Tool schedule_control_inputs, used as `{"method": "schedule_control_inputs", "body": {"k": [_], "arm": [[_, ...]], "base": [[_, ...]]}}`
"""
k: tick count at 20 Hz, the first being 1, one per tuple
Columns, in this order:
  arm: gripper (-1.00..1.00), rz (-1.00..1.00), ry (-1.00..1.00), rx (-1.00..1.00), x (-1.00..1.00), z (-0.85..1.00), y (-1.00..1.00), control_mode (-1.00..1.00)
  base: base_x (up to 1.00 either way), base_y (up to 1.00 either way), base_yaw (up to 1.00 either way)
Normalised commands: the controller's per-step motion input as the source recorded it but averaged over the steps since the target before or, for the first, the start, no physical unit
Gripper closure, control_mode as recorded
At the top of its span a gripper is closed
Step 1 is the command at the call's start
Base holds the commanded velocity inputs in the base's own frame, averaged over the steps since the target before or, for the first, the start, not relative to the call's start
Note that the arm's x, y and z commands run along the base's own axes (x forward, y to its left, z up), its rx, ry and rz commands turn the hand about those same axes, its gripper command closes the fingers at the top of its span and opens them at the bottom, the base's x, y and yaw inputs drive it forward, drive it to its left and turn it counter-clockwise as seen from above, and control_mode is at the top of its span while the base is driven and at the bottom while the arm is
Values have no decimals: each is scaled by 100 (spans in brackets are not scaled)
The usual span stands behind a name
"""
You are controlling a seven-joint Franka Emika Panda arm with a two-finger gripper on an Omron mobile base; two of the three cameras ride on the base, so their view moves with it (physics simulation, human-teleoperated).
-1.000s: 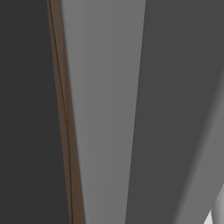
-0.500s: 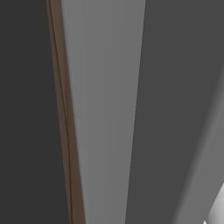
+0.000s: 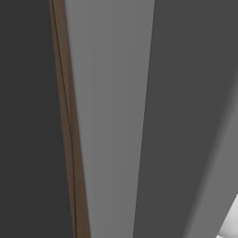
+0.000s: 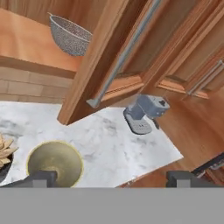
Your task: Open the cabinet and setup a tea strainer by placing it in the bowl upright.
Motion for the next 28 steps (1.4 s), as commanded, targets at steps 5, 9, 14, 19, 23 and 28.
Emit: {"method": "schedule_control_inputs", "body": {"k": [5, 9, 14, 19, 23, 28], "arm": [[-100, 0, 24, -28, 14, -1, 3, -100], [-100, 2, 27, -22, 16, 0, 0, -100], [-100, 3, 32, -12, 21, -12, 0, -100], [-100, 1, 31, -17, 26, -3, 6, -100], [-100, 1, 38, -11, 40, -3, 4, -100], [-100, 0, 40, 0, 50, -18, -4, -100]], "base": [[0, 0, 0], [0, 0, 0], [0, 0, 0], [0, 0, 0], [0, 0, 0], [0, 0, 0]]}}
